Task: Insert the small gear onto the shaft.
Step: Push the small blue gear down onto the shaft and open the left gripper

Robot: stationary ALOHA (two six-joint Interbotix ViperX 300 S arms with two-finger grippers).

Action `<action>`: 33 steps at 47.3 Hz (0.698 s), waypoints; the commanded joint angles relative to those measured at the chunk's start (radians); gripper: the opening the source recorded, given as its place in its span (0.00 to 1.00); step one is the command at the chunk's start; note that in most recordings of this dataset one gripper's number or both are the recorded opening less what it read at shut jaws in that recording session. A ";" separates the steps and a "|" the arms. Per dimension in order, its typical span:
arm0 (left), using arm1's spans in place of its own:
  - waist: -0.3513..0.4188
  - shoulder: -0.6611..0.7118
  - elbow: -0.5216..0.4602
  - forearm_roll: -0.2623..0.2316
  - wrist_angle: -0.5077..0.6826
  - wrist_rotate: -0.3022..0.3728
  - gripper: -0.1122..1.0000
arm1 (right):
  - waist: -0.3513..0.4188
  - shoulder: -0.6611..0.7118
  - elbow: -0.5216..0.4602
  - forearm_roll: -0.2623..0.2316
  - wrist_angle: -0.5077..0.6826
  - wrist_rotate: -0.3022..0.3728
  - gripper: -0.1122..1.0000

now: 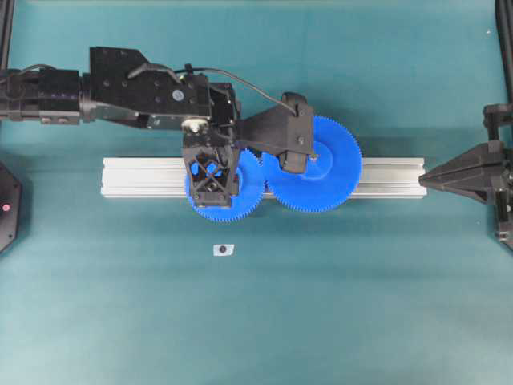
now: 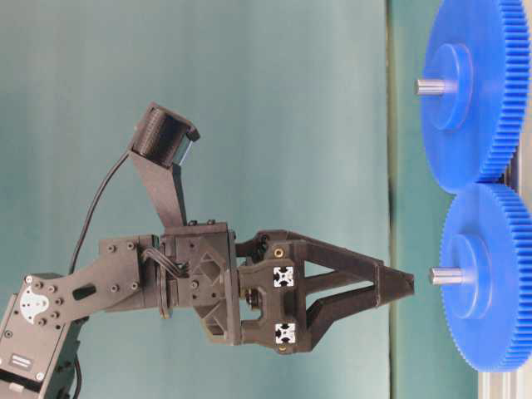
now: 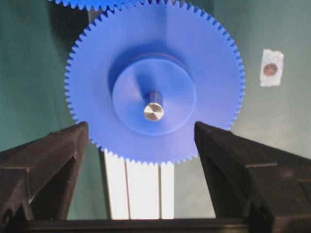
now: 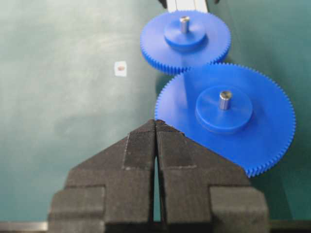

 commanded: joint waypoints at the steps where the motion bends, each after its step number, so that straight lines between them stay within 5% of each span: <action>1: -0.006 -0.032 -0.029 0.002 0.000 -0.003 0.84 | -0.002 0.005 -0.011 0.002 -0.005 0.011 0.10; 33: -0.011 -0.035 -0.044 0.002 0.000 -0.011 0.84 | -0.002 0.005 -0.011 0.002 0.006 0.011 0.10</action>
